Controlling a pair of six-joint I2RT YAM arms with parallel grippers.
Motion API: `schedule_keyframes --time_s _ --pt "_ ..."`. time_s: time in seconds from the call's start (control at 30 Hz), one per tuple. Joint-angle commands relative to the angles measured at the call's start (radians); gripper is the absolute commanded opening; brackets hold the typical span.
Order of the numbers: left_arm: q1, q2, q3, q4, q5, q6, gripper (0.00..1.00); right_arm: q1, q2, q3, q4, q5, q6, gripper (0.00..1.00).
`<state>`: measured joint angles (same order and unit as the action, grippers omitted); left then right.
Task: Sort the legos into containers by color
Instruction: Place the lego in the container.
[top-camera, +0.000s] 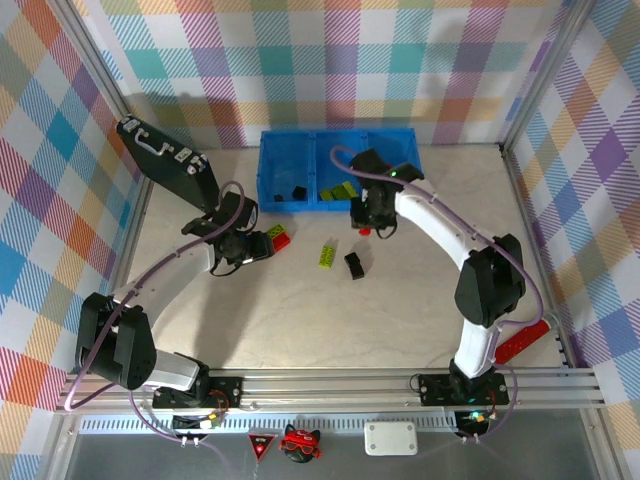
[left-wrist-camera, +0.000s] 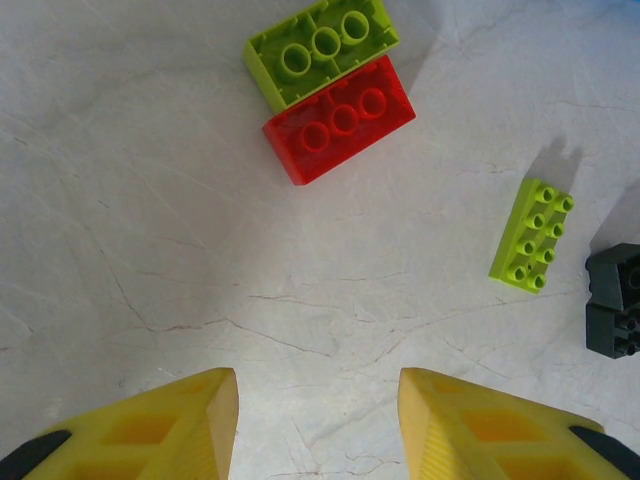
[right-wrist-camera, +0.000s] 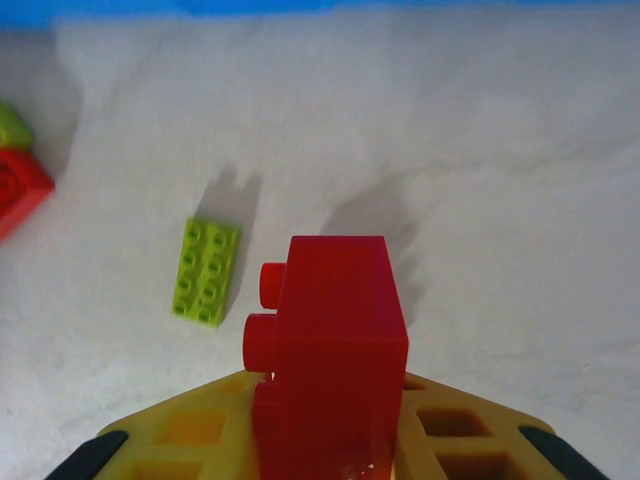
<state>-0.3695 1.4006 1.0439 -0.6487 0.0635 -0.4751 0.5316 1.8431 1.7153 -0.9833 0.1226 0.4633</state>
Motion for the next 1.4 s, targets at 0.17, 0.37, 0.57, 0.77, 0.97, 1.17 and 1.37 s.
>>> schedule_keyframes --time_s 0.17,0.37,0.57,0.77,0.97,1.17,1.37 --pt "0.003 -0.032 -0.006 0.001 0.024 -0.013 0.46 -0.146 0.18 0.265 -0.039 -0.046 -0.145 0.29" --pt "-0.004 -0.031 -0.005 0.034 0.078 -0.024 0.46 -0.236 0.33 0.431 0.025 -0.155 -0.209 0.32" --pt "-0.018 0.017 0.003 0.035 0.117 0.0 0.49 -0.292 0.518 0.643 -0.001 -0.238 -0.252 0.32" --pt "-0.067 0.044 0.042 0.009 0.069 0.053 0.51 -0.324 0.629 0.717 0.029 -0.236 -0.286 0.32" --pt "-0.078 0.067 0.065 -0.009 0.063 0.049 0.56 -0.338 0.707 0.777 0.092 -0.237 -0.352 0.34" --pt "-0.091 0.078 0.061 -0.026 0.029 0.046 0.6 -0.337 0.737 0.809 0.109 -0.189 -0.377 0.38" --pt "-0.095 0.085 0.045 -0.012 0.002 0.032 0.59 -0.335 0.662 0.791 0.095 -0.198 -0.365 0.43"
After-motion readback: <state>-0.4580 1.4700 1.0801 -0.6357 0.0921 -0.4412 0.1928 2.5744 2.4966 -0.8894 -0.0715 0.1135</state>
